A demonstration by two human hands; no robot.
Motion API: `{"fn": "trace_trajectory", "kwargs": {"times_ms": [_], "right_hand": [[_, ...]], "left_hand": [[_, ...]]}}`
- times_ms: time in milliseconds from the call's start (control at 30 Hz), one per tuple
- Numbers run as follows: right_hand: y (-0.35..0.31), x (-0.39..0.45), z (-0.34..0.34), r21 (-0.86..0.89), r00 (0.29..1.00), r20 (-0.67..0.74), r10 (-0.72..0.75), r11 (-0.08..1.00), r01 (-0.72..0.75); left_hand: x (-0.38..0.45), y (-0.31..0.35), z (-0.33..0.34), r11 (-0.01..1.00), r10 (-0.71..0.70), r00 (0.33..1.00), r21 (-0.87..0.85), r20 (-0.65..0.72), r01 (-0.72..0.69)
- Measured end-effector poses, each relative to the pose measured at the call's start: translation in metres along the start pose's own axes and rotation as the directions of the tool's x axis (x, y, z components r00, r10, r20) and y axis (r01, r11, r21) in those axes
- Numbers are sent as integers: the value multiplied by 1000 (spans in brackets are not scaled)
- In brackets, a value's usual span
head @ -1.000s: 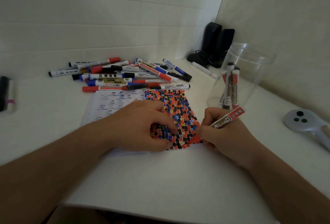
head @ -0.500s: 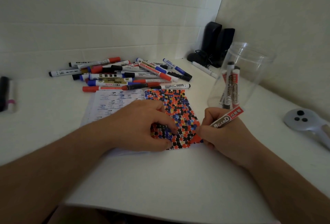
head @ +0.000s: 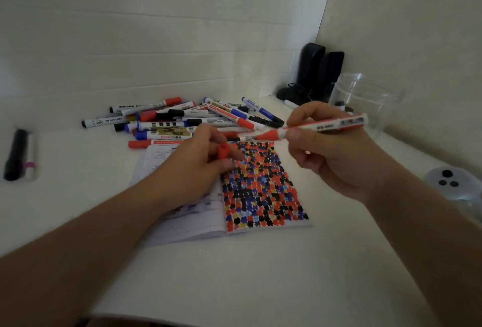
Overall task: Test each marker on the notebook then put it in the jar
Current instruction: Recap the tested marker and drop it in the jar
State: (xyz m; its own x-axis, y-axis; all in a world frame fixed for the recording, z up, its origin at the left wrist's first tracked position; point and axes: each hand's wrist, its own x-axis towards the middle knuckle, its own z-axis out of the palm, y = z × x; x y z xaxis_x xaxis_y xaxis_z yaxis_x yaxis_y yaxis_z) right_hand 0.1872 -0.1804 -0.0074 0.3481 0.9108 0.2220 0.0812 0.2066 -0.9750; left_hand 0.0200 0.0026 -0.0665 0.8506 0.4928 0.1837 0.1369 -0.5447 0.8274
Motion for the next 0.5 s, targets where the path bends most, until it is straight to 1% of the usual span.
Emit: {"fn": "trace_trajectory", "kwargs": {"times_ms": [67,133,200,267,433,500], "right_hand": [[10,12,4,97,999,-52,13,995,-8],[29,18,9,193,990,-128,59,981,-34],[44,20,12,150,970,-216,113,985,-81],[51,19,12,92,956,-257,141,988,-121],[51,11,7,-14,959,-246,141,989,-149],[52,12,8,-25,960,-249,131,990,-142]], "left_hand": [[2,-2,-3,998,-17,997,-54,-80,13],[3,-5,-6,999,-32,985,-19,-171,29],[2,-6,-8,998,-48,978,21,-201,53],[2,-7,-9,997,-35,981,55,-189,46],[4,-4,-5,992,16,990,127,-140,2],[4,-3,-5,990,23,992,142,-128,-5]]}}
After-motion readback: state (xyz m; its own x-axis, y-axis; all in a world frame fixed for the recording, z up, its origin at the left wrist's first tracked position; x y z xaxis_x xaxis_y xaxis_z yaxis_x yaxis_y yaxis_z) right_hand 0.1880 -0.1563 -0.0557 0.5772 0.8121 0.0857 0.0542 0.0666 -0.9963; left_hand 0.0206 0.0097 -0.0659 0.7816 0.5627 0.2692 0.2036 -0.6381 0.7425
